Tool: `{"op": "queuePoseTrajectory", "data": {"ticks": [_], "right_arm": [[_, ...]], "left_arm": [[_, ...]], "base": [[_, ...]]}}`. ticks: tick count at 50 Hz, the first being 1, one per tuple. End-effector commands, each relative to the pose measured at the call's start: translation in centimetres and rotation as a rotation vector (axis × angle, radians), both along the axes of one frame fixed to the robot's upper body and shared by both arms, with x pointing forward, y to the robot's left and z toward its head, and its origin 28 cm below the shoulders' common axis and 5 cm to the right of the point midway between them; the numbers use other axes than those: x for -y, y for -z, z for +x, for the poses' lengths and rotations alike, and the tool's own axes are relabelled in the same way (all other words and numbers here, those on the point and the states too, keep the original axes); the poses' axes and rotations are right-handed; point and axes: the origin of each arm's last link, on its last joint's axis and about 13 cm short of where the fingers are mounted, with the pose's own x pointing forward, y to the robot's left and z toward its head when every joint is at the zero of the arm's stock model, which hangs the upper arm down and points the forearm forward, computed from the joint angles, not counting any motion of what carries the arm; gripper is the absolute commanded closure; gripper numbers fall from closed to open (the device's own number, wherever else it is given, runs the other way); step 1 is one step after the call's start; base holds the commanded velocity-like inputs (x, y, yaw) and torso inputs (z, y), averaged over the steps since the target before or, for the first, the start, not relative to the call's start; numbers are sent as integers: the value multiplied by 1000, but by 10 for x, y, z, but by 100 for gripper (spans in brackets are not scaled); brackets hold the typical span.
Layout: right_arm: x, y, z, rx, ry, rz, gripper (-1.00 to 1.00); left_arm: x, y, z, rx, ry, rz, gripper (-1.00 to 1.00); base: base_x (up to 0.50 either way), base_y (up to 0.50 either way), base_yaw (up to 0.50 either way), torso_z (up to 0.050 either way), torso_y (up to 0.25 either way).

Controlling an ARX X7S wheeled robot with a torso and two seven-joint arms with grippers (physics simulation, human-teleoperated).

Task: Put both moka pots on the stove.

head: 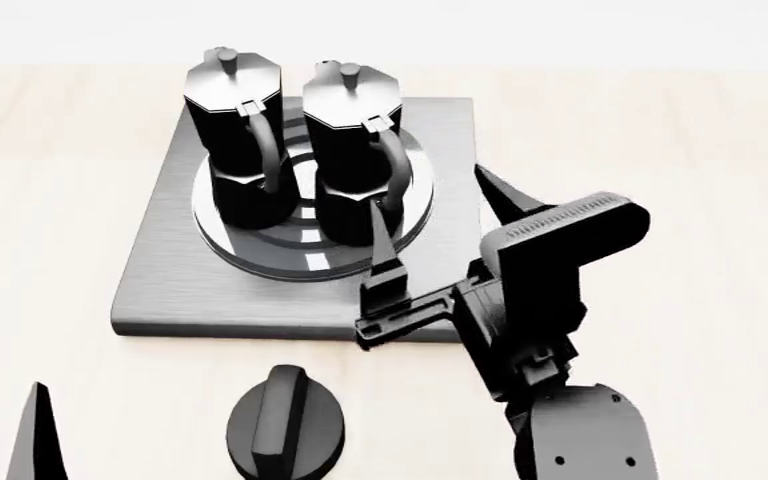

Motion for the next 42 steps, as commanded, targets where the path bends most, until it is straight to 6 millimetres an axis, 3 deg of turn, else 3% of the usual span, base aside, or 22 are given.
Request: {"op": "queuePoseTrajectory", "data": {"ticks": [1,9,14,27,42], "right_arm": [[-8,-48,-101,253,-24,67,-100],[-16,-69,-138,385,45,98,-100],[-19,-72,-149,453,159,64,-100],[-20,-67,-151,557,361,-18,-100],[-19,-46,-156,535,382,-12,-100]], "left_arm": [[0,2,0,0,2,3,-100],[1,1,0,2,4,2,-100],[1,1,-1,3,4,3,-100],[1,-1,-2,4,5,2,-100],[2,0,-1,3,9,4,-100]], "base": [[0,0,0,0,0],[0,0,0,0,0],[0,0,0,0,0],[0,0,0,0,0],[0,0,0,0,0]]}}
